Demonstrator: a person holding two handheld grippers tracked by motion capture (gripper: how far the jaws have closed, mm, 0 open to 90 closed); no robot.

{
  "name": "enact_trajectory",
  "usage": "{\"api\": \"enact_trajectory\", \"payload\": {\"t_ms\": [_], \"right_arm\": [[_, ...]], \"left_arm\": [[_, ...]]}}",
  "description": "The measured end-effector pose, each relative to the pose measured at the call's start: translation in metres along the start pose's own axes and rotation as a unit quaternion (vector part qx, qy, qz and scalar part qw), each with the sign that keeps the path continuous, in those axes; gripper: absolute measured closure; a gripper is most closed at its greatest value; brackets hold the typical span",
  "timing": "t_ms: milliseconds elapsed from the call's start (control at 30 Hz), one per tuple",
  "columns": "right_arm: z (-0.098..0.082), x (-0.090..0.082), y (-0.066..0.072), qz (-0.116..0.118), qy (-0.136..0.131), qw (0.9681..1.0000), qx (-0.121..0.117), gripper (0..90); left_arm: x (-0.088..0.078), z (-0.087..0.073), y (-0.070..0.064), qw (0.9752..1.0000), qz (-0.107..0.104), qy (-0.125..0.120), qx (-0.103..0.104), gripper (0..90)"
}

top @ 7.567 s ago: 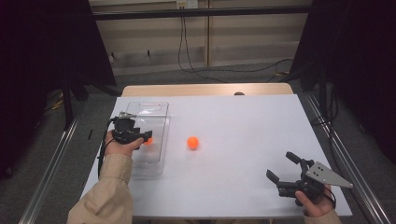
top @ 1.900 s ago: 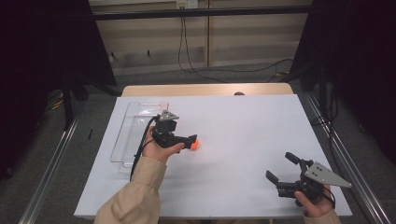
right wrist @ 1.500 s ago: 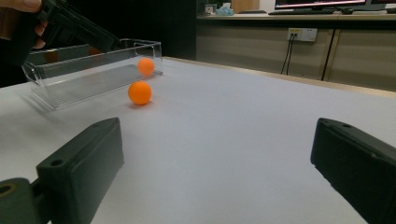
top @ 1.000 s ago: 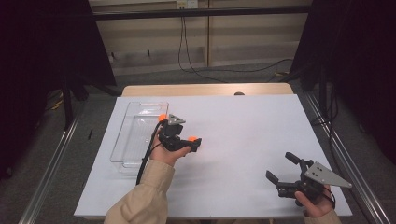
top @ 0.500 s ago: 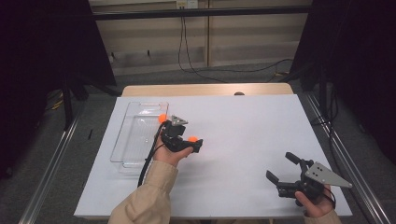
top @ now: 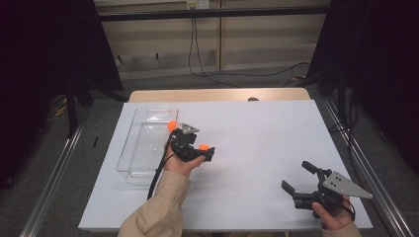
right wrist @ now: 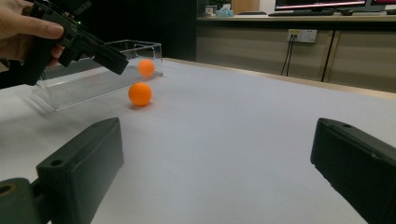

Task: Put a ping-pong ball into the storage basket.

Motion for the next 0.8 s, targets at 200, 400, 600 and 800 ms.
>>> {"api": "enact_trajectory", "payload": {"t_ms": [200,400,600,800], "right_arm": [[0.000,0.001,0.001,-0.003,-0.002,1.0000,0.006,2.1],[0.000,0.000,0.000,0.000,-0.001,1.0000,0.002,2.1],[0.000,0.000,0.000,0.000,-0.001,1.0000,0.003,2.1],[0.000,0.000,0.000,-0.001,0.001,1.0000,0.002,2.1]], "left_arm": [[0.003,-0.002,0.001,0.9999,0.011,0.002,-0.002,7.4],[0.006,-0.004,0.002,0.9997,0.021,0.011,0.002,8.9],[0.010,-0.005,0.003,0.9995,0.027,0.015,0.002,10.8],[0.013,-0.005,0.004,0.9995,0.026,0.017,0.000,13.9]]}}
Point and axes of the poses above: each handheld gripper's, and its own axes: x roughly forward along the jaws, z roughly out of its top, y roughly to its left, the point moved 1 cm from there along x, roughly forward along the jaws, and after that the axes turned 10 degrees about -z, right-handed, at the moved point
